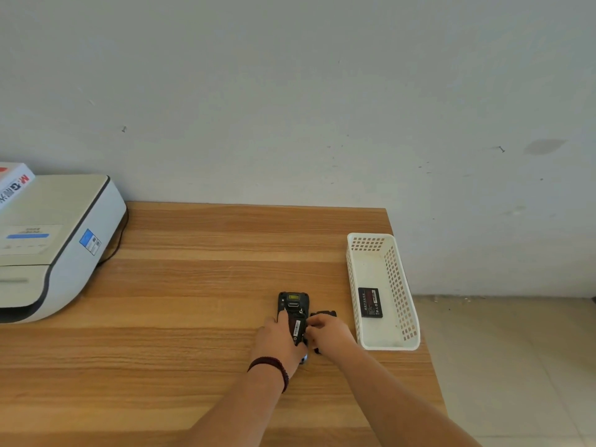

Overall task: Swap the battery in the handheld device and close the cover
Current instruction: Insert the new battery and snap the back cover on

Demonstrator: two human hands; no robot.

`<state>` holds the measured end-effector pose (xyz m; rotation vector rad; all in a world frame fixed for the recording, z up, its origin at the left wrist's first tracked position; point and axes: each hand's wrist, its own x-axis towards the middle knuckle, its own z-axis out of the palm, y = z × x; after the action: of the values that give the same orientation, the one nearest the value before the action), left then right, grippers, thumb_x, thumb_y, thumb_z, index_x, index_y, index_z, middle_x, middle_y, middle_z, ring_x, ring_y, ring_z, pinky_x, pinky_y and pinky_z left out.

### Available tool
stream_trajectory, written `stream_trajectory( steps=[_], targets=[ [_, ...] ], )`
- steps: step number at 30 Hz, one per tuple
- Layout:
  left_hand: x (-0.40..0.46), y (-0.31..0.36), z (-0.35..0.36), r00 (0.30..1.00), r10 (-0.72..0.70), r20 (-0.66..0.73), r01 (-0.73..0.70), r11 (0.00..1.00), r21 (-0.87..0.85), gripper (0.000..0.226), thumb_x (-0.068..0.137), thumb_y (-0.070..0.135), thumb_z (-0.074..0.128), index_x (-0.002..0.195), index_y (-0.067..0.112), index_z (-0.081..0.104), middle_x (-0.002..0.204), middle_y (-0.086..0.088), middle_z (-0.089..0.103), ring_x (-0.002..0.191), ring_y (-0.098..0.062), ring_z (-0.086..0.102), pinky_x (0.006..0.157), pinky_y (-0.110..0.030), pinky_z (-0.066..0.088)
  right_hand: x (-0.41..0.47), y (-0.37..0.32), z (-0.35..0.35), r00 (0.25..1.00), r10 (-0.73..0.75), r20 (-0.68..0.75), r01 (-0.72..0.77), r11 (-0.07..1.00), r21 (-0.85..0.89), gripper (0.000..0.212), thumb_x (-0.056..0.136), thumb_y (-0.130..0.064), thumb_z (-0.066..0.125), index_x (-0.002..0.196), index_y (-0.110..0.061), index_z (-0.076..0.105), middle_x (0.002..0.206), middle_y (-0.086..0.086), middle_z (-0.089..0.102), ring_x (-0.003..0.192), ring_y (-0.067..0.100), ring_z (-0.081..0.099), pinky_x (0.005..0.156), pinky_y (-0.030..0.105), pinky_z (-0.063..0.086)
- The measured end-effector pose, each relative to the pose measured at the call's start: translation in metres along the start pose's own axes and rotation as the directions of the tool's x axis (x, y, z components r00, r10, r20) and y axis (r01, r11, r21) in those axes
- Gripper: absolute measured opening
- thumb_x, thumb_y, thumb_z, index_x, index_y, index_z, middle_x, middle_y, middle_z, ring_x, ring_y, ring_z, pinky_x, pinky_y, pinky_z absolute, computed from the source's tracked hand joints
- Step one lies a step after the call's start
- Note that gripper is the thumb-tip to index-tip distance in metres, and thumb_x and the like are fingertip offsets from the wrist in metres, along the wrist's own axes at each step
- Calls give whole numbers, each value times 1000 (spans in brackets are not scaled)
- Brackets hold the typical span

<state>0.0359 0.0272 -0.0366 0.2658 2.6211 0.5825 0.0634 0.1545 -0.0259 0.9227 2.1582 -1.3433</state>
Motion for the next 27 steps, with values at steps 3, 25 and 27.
stream_trajectory(
  steps=[3,25,27],
  targets=[
    [2,-3,5,1000,-10,9,9,999,41,42,79,39,65,115,24,49,107,-2,49,97,-21,55,83,-34,53,0,6,3,999,-28,27,29,998,-48,30,97,-15,55,125,-23,63,112,0,65,74,5,57,54,12,43],
    [11,-13,14,993,109,35,-109,994,-2,29,90,27,57,119,21,60,111,-2,48,97,-17,55,87,-28,48,8,26,15,933,-330,140,352,771,-531,51,91,-25,58,141,-29,47,130,2,46,124,20,39,103,34,41],
    [12,-19,8,985,158,67,-160,987,19,34,89,28,60,123,23,59,112,0,48,102,-17,53,89,-26,47,8,26,14,926,-352,139,364,729,-579,52,90,-26,59,141,-29,46,133,1,44,126,19,36,103,36,42]
  ],
)
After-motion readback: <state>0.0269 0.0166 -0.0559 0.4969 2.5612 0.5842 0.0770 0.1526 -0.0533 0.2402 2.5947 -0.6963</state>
